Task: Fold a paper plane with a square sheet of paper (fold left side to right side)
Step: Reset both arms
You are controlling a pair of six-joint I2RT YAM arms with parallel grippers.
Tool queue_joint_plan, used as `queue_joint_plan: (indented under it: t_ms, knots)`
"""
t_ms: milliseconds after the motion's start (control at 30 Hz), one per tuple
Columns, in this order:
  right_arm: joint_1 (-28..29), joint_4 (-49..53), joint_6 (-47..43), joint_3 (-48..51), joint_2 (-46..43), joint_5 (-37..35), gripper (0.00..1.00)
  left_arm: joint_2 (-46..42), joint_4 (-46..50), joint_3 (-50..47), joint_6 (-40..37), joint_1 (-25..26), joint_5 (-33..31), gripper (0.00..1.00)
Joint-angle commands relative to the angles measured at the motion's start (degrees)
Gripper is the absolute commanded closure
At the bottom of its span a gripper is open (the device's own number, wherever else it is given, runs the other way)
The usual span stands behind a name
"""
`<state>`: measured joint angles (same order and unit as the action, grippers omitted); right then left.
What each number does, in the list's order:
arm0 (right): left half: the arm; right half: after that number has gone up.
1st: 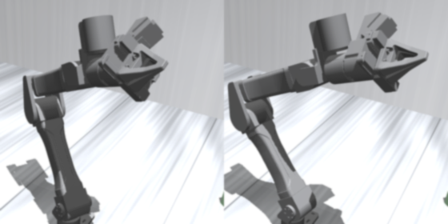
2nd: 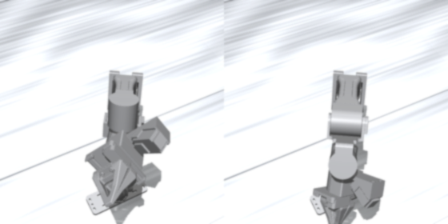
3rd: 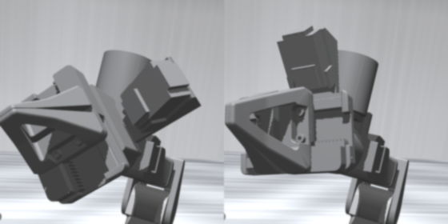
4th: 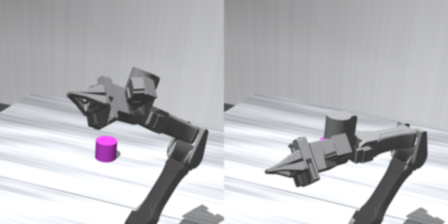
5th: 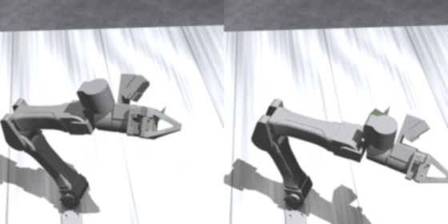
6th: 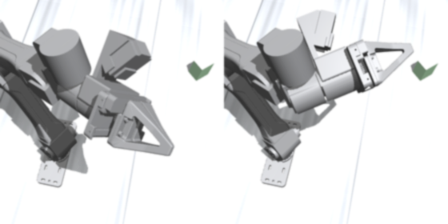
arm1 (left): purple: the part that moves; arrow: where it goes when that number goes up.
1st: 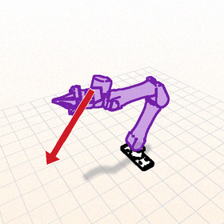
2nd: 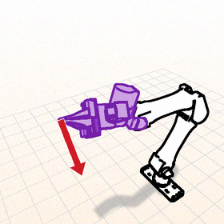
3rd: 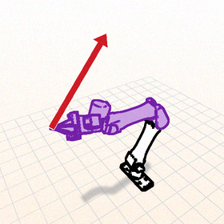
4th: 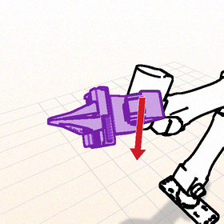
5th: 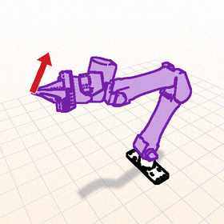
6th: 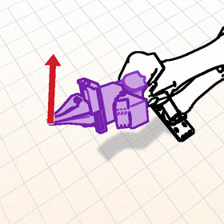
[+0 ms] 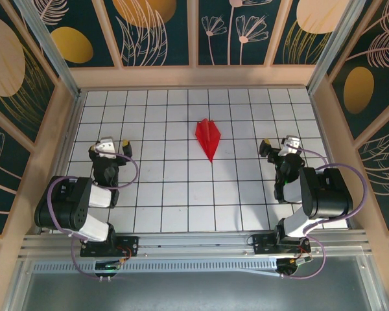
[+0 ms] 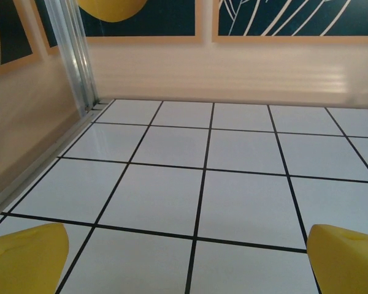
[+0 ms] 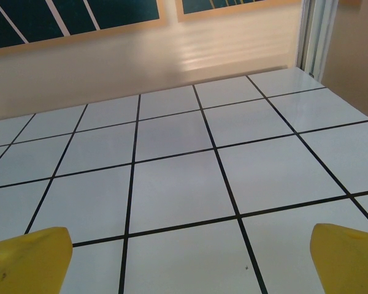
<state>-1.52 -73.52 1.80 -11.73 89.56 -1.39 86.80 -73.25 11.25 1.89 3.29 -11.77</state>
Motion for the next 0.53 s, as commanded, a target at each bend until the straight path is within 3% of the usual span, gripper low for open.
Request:
queue_joint_plan:
  t_ms: [0,500]
  knots:
    - [0.0,-2.7,-0.8,-0.7,0.0,0.2,0.01,0.5,-0.8,1.9,1.8,-1.1,0.7,0.01]
    - [-0.1,-2.7,-0.8,-0.8,0.0,0.2,0.01,0.2,-0.9,1.7,1.8,-1.1,0.5,0.01]
